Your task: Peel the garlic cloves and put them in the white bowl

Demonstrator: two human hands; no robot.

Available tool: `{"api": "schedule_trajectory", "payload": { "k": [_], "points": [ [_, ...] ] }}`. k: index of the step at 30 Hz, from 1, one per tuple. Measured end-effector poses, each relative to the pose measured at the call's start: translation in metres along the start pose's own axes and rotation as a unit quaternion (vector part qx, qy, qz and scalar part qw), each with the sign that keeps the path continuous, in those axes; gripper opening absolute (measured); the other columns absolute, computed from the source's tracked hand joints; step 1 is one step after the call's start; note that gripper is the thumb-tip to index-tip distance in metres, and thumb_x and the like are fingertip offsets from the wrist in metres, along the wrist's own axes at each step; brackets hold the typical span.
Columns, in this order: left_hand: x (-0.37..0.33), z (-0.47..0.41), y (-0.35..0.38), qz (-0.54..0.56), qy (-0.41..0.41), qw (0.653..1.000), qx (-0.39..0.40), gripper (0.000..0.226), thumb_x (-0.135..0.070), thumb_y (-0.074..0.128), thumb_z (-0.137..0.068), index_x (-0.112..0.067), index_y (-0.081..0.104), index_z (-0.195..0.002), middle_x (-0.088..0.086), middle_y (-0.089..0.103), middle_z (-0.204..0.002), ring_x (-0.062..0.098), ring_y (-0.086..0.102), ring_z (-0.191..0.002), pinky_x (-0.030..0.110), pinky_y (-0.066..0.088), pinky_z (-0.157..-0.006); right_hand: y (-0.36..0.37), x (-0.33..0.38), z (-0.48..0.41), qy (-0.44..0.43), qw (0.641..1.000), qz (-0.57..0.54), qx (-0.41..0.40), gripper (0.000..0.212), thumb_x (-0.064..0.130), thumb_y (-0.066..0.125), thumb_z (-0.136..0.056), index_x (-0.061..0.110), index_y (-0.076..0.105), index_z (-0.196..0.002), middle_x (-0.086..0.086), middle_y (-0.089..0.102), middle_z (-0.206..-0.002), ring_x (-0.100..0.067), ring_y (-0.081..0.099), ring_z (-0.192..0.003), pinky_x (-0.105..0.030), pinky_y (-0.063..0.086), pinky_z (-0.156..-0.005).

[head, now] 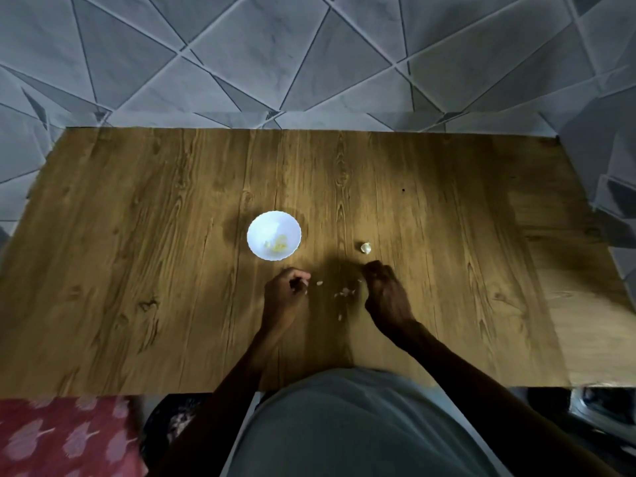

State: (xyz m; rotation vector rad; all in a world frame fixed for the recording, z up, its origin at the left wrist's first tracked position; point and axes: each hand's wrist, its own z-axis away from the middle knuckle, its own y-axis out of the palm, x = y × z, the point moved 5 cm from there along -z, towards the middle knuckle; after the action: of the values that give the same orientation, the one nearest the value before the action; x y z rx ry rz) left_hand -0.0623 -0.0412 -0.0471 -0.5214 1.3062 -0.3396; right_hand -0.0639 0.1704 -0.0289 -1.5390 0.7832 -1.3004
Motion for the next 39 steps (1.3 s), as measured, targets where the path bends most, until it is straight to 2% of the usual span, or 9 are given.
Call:
{"api": "schedule_trajectory", "payload": {
  "k": [3, 9, 15, 22, 25, 27, 31, 36, 39],
  "points": [
    [0.001, 0.005, 0.001, 0.024, 0.000, 1.000, 0.002, 0.021, -0.003, 0.062, -0.083, -0.021, 0.071, -0.088, -0.010, 0.070, -0.080, 0.006, 0.067, -0.075, 0.021, 0.053, -0.072, 0.004, 0.002, 0.001, 0.052, 0.998, 0.035, -0.006, 0.051, -0.009, 0.068, -0.076, -0.001, 0.057, -0.126, -0.021, 0.054, -0.124, -0.035, 0.054, -0.098, -0.032, 0.051, -0.062],
    [0.009, 0.007, 0.001, 0.043, -0.021, 0.999, 0.008, 0.020, -0.002, 0.062, -0.086, -0.020, 0.071, -0.091, -0.008, 0.071, -0.087, 0.008, 0.067, -0.080, 0.032, 0.058, -0.076, 0.029, 0.046, 0.020, -0.032, 0.997, 0.053, 0.047, 0.042, -0.001, 0.077, -0.072, -0.003, 0.065, -0.112, -0.020, 0.055, -0.121, -0.033, 0.054, -0.089, -0.029, 0.048, -0.052],
    [0.014, 0.011, -0.004, 0.056, -0.036, 0.998, 0.016, 0.017, -0.004, 0.060, -0.089, -0.013, 0.072, -0.097, -0.005, 0.071, -0.087, 0.012, 0.069, -0.081, 0.032, 0.058, -0.075, 0.013, 0.035, 0.010, -0.046, 0.998, 0.019, 0.038, 0.035, 0.002, 0.047, -0.083, -0.001, 0.062, -0.115, -0.019, 0.058, -0.120, -0.033, 0.058, -0.092, -0.029, 0.049, -0.053],
    [0.014, 0.013, -0.005, 0.069, -0.034, 0.997, 0.025, 0.015, -0.005, 0.061, -0.089, -0.012, 0.071, -0.097, -0.005, 0.071, -0.083, 0.011, 0.069, -0.075, 0.026, 0.056, -0.070, 0.026, 0.040, 0.025, -0.136, 0.986, 0.039, 0.086, 0.040, 0.010, 0.063, -0.088, 0.000, 0.061, -0.127, -0.016, 0.053, -0.136, -0.034, 0.052, -0.122, -0.037, 0.059, -0.082],
    [0.013, 0.014, -0.004, 0.080, -0.045, 0.996, 0.024, 0.013, -0.005, 0.061, -0.088, -0.011, 0.071, -0.095, -0.003, 0.070, -0.076, 0.013, 0.068, -0.068, 0.018, 0.050, -0.066, 0.032, 0.039, 0.041, -0.154, 0.984, 0.040, 0.084, 0.042, 0.016, 0.058, -0.091, 0.001, 0.059, -0.130, -0.016, 0.051, -0.140, -0.034, 0.050, -0.126, -0.035, 0.057, -0.080],
    [0.013, 0.016, -0.004, 0.082, -0.053, 0.995, 0.022, 0.013, -0.005, 0.061, -0.089, -0.010, 0.071, -0.095, -0.001, 0.071, -0.076, 0.014, 0.068, -0.067, 0.015, 0.049, -0.065, 0.032, 0.038, 0.047, -0.150, 0.986, 0.030, 0.068, 0.039, 0.019, 0.052, -0.094, 0.004, 0.060, -0.129, -0.014, 0.052, -0.138, -0.031, 0.054, -0.119, -0.033, 0.057, -0.070],
    [0.017, 0.019, 0.003, 0.106, -0.075, 0.991, 0.037, 0.013, -0.005, 0.060, -0.090, -0.013, 0.070, -0.092, 0.000, 0.072, -0.080, 0.015, 0.068, -0.072, 0.031, 0.056, -0.071, 0.030, 0.038, 0.053, -0.186, 0.982, 0.010, 0.038, 0.034, 0.019, 0.040, -0.096, 0.005, 0.066, -0.113, -0.012, 0.063, -0.119, -0.026, 0.060, -0.089, -0.031, 0.051, -0.049],
    [0.015, 0.022, 0.008, 0.120, -0.084, 0.988, 0.053, 0.018, 0.000, 0.057, -0.091, -0.015, 0.068, -0.093, 0.001, 0.070, -0.088, 0.017, 0.066, -0.078, 0.029, 0.054, -0.073, 0.031, 0.046, 0.047, -0.206, 0.978, 0.026, 0.006, 0.036, 0.020, 0.035, -0.099, 0.000, 0.066, -0.100, -0.016, 0.064, -0.099, -0.026, 0.056, -0.075, -0.033, 0.047, -0.047],
    [0.011, 0.022, 0.008, 0.138, -0.096, 0.984, 0.059, 0.016, 0.002, 0.054, -0.093, -0.006, 0.068, -0.098, 0.006, 0.069, -0.091, 0.014, 0.064, -0.075, 0.017, 0.052, -0.068, 0.034, 0.051, 0.041, -0.196, 0.980, 0.043, -0.014, 0.032, 0.016, 0.040, -0.096, -0.003, 0.065, -0.101, -0.018, 0.063, -0.097, -0.028, 0.056, -0.073, -0.034, 0.049, -0.051]
  ]
}}
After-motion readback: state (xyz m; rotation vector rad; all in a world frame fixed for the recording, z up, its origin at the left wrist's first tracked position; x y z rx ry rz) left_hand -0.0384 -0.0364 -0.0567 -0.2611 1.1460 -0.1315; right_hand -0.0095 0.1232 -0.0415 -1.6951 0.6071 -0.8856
